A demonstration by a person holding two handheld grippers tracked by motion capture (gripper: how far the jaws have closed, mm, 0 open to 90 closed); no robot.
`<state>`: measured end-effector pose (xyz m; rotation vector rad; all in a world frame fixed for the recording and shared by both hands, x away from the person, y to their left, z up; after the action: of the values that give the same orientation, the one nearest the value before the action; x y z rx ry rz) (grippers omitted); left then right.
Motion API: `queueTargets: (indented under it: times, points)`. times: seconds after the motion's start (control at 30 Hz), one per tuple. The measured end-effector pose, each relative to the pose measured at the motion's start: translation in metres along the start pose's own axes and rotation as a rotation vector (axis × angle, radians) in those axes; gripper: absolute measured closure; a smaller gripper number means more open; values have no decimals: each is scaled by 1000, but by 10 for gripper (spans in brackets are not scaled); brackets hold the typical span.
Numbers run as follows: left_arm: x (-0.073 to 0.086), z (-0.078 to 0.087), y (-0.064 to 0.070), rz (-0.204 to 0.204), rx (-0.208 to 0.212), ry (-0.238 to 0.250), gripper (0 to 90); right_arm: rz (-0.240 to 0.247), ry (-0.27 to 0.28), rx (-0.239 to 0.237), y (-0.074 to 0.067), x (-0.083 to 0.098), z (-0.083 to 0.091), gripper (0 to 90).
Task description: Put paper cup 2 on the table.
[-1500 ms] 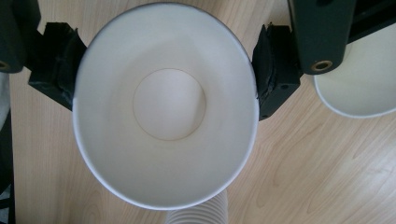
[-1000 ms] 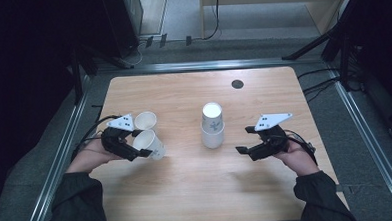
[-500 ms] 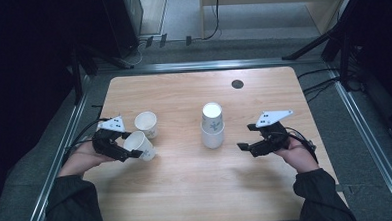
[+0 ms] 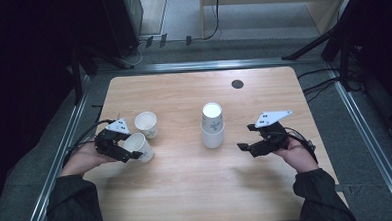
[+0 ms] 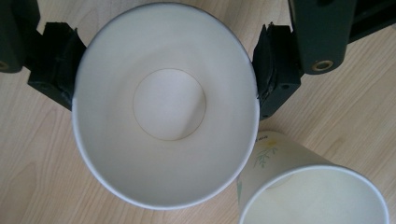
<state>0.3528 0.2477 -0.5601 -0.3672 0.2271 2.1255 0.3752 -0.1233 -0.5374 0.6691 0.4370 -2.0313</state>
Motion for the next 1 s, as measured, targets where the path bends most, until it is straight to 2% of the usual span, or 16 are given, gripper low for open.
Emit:
queueTargets:
  times: [0.17, 0.37, 0.5, 0.67, 1.0]
  points:
    - [0, -7, 2, -9, -12, -38, 233, 0, -5, 0, 0, 0, 0, 212]
    - [-2, -8, 4, -12, -3, -37, 218, -1, -1, 2, 0, 0, 0, 211]
    - [-3, -8, 4, -20, -12, -39, 208, 1, -3, 4, 0, 0, 0, 211]
    - [-4, -7, 9, -20, 24, -29, 183, 1, -6, 5, 1, 1, 0, 211]
    - [-6, -1, 11, 17, 75, 5, 148, 2, -10, 5, 0, 1, 0, 211]
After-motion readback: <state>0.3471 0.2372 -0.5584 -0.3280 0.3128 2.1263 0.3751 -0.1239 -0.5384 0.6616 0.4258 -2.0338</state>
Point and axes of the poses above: each handheld gripper's, and its own axes: z roughly backward along the jaws, x roughly out of its underside, y roughly to its right, the point moved 10 cm from there along -z, roughly forward along the jaws, and after that the axes turned 12 degrees about -y, right-handed, at the moved point
